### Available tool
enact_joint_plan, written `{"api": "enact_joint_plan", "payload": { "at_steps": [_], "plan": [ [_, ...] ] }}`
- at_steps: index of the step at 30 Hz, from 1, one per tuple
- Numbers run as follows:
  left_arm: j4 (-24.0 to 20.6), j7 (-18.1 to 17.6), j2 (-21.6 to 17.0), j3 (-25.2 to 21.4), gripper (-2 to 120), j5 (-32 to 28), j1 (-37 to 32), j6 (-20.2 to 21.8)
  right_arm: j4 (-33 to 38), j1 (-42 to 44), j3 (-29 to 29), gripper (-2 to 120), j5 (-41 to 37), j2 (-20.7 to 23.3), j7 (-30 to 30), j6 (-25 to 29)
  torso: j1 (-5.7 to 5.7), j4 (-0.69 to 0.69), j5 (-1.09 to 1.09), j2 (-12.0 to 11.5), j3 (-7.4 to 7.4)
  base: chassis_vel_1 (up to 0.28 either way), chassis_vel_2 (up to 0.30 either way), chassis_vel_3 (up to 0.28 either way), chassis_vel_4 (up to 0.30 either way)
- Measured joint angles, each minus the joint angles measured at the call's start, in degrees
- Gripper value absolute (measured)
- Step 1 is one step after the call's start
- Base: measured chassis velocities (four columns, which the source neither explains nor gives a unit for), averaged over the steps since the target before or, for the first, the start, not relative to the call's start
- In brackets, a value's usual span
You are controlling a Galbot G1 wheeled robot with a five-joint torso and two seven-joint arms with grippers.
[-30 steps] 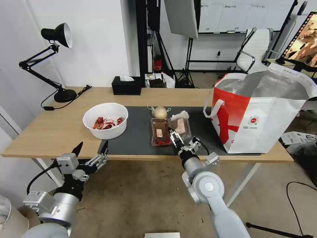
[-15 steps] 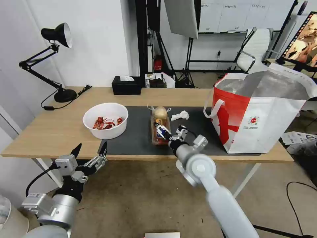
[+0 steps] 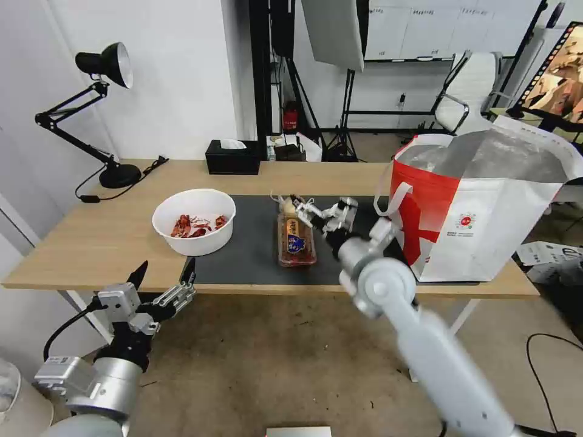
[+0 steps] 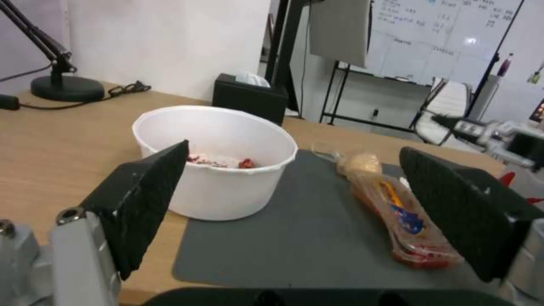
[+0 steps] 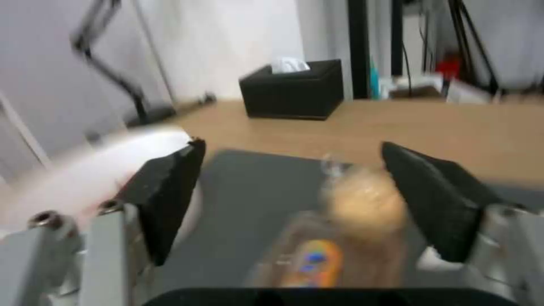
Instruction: Pick up the trash from the table and place it into the takeout bag.
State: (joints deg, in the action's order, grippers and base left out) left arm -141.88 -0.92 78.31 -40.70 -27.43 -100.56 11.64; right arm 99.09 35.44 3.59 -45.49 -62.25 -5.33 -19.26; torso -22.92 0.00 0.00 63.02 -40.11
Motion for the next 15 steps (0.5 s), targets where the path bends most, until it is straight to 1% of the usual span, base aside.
{"api": "enact_joint_plan", "payload": {
  "at_steps": [1, 2, 3, 6, 7, 10, 11, 12, 14, 15],
  "plan": [
    [0.00, 0.04, 0.10, 0.14, 100, 0.02, -0.08, 0.03, -3.86, -3.21, 2.79, 70, 4.28, 1.95, 4.58, -0.35, 0.00, 0.01, 0.00, 0.00, 0.00, 0.000, 0.000, 0.000, 0.000],
    [0.00, 0.04, 0.10, 0.14, 100, 0.02, -0.08, 0.03, -3.86, -3.21, 2.79, 70, 4.28, 1.95, 4.58, -0.35, 0.00, 0.01, 0.00, 0.00, 0.00, 0.000, 0.000, 0.000, 0.000],
    [0.01, 0.08, 0.14, 0.22, 100, 0.01, -0.04, 0.08, -6.92, -5.27, 4.10, 64, 6.81, 2.82, 8.87, -0.66, 0.00, 0.01, 0.01, 0.00, 0.00, 0.000, 0.000, 0.000, 0.000],
    [0.58, 0.16, 0.35, 0.29, 100, -0.56, 0.82, 0.55, -12.51, -8.16, 5.25, 50, 11.06, 3.13, 17.05, -1.54, 0.00, 0.00, 0.01, 0.00, -0.01, 0.000, 0.000, 0.000, 0.000],
    [0.58, 0.16, 0.35, 0.29, 100, -0.56, 0.82, 0.55, -12.51, -8.16, 5.25, 50, 11.06, 3.13, 17.05, -1.54, 0.00, 0.00, 0.01, 0.00, -0.01, 0.000, 0.000, 0.000, 0.000],
    [1.42, 0.24, 0.17, 0.53, 100, -3.14, 1.92, 1.60, -15.07, -9.30, 5.83, 36, 12.54, 2.95, 19.99, -1.39, 0.00, 0.01, 0.01, 0.00, 0.00, 0.000, 0.000, 0.000, 0.000],
    [1.42, 0.24, 0.17, 0.53, 100, -3.14, 1.92, 1.60, -15.07, -9.30, 5.83, 36, 12.54, 2.95, 19.99, -1.39, 0.00, 0.01, 0.01, 0.00, 0.00, 0.000, 0.000, 0.000, 0.000],
    [1.79, 0.48, -0.05, 0.80, 100, -4.15, 2.65, 1.85, -15.67, -9.37, 5.88, 30, 13.24, 2.69, 20.28, -1.32, 0.00, 0.00, 0.00, 0.00, 0.00, 0.000, 0.000, 0.000, 0.000],
    [2.58, 1.13, -0.48, 1.49, 100, -5.82, 3.60, 2.11, -16.76, -9.45, 6.29, 22, 13.83, 2.03, 20.61, -1.17, 0.00, -0.01, 0.00, 0.00, 0.00, 0.000, 0.000, 0.000, 0.000],
    [2.58, 1.13, -0.48, 1.49, 100, -5.82, 3.60, 2.11, -16.76, -9.45, 6.29, 22, 13.83, 2.03, 20.61, -1.17, 0.00, -0.01, 0.00, 0.00, 0.00, 0.000, 0.000, 0.000, 0.000]
  ]
}}
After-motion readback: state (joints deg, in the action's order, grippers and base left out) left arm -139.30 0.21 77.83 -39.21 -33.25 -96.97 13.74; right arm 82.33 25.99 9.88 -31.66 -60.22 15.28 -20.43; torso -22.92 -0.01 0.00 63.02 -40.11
